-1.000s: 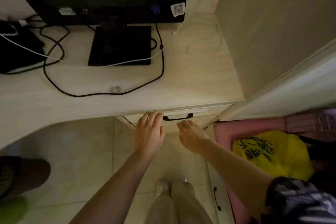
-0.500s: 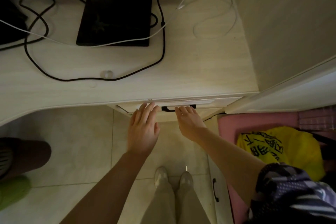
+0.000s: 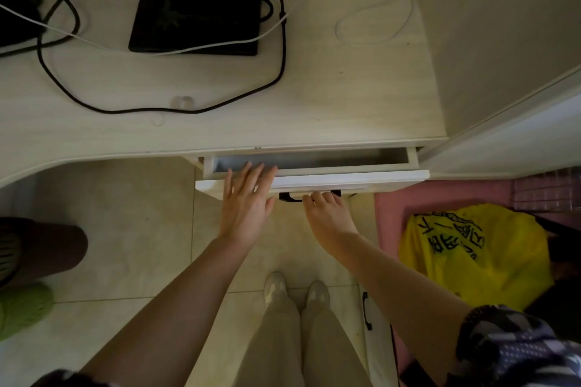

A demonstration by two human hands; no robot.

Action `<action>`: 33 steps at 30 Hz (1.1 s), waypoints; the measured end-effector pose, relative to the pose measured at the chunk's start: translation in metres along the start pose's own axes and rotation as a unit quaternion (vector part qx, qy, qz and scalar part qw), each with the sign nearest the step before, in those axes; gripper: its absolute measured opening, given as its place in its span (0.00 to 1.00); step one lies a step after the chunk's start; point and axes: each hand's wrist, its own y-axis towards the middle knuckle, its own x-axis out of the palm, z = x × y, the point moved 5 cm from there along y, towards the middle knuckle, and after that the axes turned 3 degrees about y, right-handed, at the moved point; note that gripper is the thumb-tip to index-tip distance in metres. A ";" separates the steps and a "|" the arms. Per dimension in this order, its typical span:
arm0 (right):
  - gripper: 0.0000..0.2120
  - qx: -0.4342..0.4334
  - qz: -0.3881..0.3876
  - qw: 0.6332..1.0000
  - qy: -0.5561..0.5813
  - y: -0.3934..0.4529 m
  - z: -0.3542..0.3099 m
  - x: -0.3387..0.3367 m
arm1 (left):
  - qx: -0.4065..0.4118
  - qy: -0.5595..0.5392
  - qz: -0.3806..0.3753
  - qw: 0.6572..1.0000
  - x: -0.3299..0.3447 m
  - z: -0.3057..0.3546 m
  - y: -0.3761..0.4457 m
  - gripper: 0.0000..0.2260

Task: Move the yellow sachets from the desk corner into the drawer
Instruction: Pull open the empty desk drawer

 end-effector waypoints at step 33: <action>0.25 -0.012 -0.083 0.996 0.021 -0.164 -0.043 0.076 | -0.003 -0.023 0.028 0.999 0.018 0.040 -0.172 0.21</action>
